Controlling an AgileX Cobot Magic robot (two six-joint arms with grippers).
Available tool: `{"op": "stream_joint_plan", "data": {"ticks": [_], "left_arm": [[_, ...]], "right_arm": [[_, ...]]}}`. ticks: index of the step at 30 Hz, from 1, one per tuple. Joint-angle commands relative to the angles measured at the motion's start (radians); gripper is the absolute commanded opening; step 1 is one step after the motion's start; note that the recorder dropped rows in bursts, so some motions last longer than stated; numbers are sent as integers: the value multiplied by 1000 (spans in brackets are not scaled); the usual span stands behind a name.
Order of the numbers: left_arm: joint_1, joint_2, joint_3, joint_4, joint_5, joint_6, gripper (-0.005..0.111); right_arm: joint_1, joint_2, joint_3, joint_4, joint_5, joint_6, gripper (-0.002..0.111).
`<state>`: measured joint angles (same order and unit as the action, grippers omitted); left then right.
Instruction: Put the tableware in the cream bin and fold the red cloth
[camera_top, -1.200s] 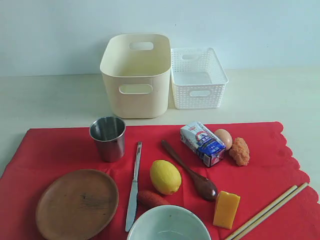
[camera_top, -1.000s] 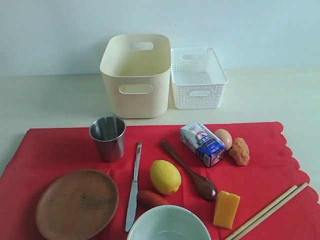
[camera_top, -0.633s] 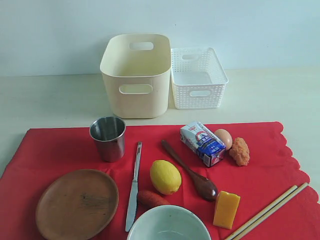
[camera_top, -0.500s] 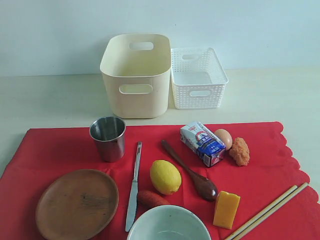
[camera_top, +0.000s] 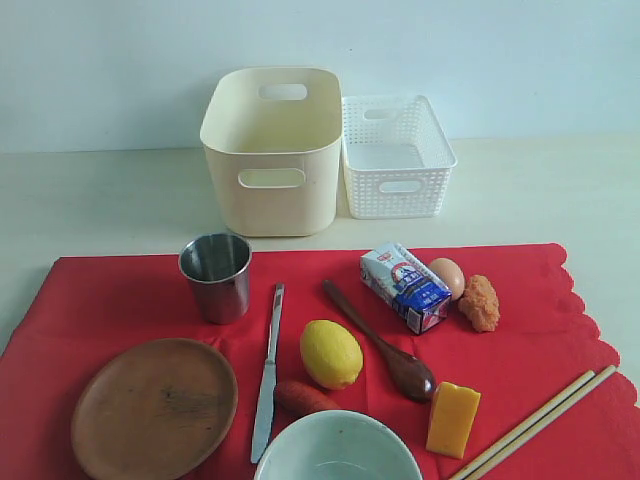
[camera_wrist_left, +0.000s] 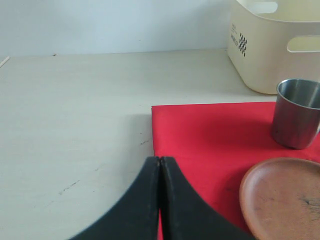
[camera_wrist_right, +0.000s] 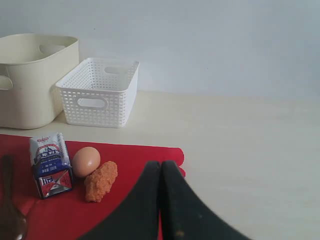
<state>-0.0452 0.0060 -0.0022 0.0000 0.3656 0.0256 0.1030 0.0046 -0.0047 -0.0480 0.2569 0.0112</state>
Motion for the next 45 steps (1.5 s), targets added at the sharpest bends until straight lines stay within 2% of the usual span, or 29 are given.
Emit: {"op": "stream_joint_plan", "data": {"ticks": [1, 45], "left_arm": [[0, -6, 2, -10, -8, -3, 0], [0, -6, 2, -10, -8, -3, 0]], "right_arm": [[-6, -5, 5, -1, -12, 0, 0], [-6, 7, -14, -1, -12, 0, 0]]}}
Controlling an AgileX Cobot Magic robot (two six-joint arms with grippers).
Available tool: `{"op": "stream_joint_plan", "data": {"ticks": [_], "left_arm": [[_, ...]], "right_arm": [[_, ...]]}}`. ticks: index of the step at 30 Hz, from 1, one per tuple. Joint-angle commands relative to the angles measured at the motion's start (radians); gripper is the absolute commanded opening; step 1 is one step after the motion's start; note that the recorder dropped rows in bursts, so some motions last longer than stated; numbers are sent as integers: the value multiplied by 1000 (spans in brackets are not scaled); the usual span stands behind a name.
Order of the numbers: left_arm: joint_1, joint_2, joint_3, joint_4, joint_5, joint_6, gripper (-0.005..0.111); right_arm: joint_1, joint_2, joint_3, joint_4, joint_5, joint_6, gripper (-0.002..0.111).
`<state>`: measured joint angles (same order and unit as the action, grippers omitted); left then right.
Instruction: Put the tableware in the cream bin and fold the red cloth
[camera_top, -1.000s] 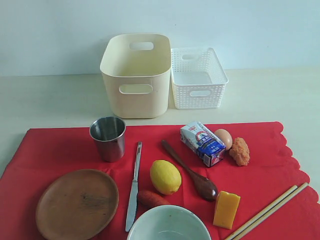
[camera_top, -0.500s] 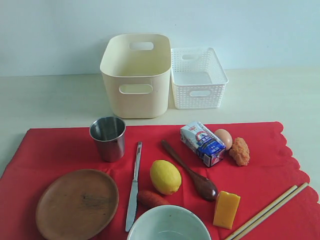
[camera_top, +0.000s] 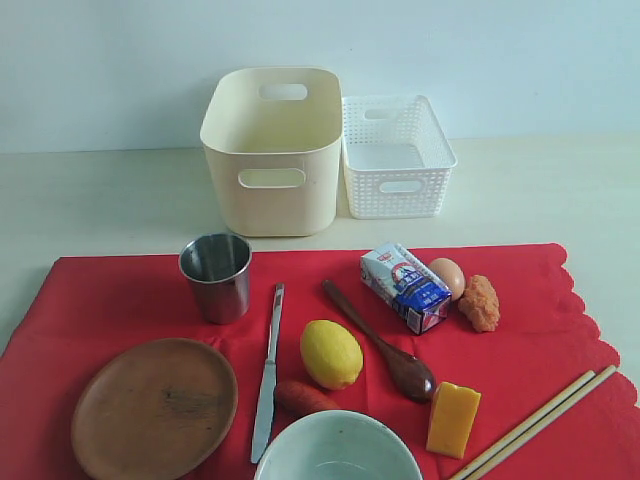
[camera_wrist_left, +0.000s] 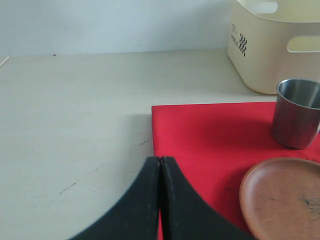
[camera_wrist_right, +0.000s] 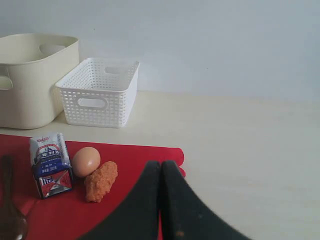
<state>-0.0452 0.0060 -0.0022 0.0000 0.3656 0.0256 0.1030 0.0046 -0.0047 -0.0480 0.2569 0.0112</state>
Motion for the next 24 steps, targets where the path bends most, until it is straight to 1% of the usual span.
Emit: {"op": "stream_joint_plan", "data": {"ticks": [1, 8, 20, 24], "left_arm": [[0, -6, 2, -10, -8, -3, 0], [0, -6, 2, -10, -8, -3, 0], [0, -6, 2, -10, -8, -3, 0], [0, -6, 2, -10, -8, -3, 0]], "right_arm": [[-6, 16, -28, -1, -12, 0, 0], [-6, 101, -134, -1, -12, 0, 0], [-6, 291, -369, -1, -12, 0, 0], [-6, 298, -402, -1, -26, 0, 0]]}}
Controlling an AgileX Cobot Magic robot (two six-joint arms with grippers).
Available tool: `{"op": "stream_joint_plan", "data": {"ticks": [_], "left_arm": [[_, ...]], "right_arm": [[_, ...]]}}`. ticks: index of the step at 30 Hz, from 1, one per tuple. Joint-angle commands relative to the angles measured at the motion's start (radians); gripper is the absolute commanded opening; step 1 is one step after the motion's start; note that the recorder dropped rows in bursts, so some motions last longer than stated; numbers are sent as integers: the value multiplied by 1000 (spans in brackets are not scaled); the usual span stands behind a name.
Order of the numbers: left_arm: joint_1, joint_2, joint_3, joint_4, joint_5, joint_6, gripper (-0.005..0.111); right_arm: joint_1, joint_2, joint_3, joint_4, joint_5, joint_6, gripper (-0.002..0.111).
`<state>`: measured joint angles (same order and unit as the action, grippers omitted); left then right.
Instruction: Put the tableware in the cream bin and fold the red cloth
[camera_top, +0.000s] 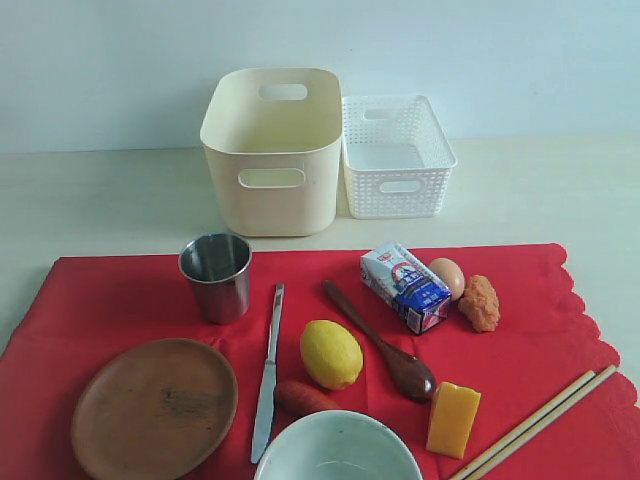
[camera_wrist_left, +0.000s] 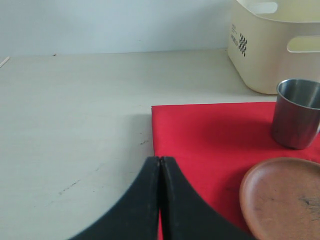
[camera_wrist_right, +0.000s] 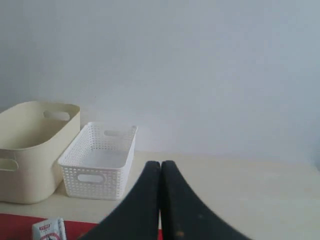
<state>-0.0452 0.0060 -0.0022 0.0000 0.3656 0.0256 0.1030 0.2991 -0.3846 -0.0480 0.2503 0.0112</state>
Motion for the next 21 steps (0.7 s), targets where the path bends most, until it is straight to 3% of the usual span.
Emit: {"op": "stream_joint_plan", "data": {"ticks": [1, 11, 21], "left_arm": [[0, -6, 2, -10, -8, -3, 0], [0, -6, 2, -10, -8, -3, 0], [0, -6, 2, -10, -8, -3, 0]], "right_arm": [[-6, 4, -22, -1, -17, 0, 0], [-6, 4, -22, 4, 1, 5, 0], [-4, 99, -22, 157, 110, 13, 0]]}}
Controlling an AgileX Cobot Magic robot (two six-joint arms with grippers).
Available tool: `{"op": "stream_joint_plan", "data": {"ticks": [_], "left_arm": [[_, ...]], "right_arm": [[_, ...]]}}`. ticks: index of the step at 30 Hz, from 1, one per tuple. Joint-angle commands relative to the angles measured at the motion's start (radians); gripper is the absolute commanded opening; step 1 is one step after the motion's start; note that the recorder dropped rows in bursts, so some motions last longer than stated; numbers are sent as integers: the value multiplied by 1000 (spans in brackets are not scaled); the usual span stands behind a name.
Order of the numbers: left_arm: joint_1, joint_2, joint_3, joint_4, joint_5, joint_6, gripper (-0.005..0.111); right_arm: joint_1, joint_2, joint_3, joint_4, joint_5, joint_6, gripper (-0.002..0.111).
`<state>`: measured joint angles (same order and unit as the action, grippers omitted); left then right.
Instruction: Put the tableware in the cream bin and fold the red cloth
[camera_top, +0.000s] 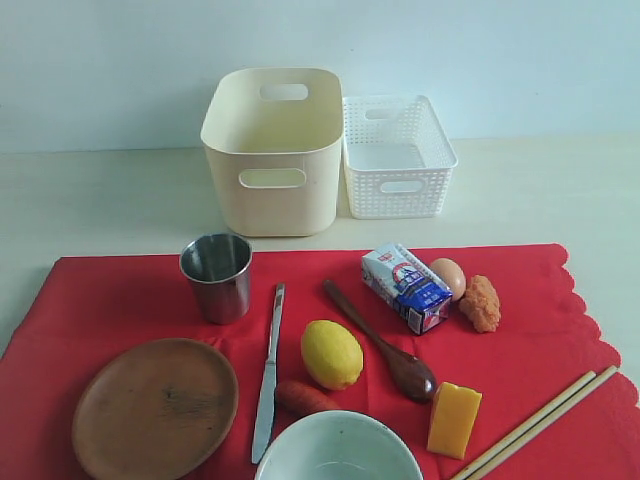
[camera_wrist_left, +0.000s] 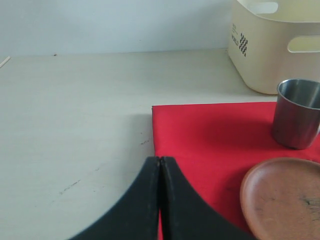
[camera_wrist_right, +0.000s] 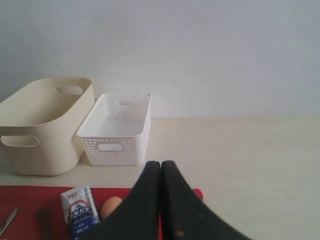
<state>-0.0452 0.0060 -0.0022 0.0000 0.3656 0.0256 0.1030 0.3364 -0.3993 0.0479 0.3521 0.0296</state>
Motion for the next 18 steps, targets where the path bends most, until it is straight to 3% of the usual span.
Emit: {"op": "stream_joint_plan", "data": {"ticks": [1, 11, 18], "left_arm": [[0, -6, 2, -10, -8, -3, 0], [0, -6, 2, -10, -8, -3, 0], [0, -6, 2, -10, -8, -3, 0]], "right_arm": [[-4, 87, -7, 71, 8, -14, 0], [58, 407, -16, 183, -86, -166, 0], [84, 717, -182, 188, 23, -212, 0]]}}
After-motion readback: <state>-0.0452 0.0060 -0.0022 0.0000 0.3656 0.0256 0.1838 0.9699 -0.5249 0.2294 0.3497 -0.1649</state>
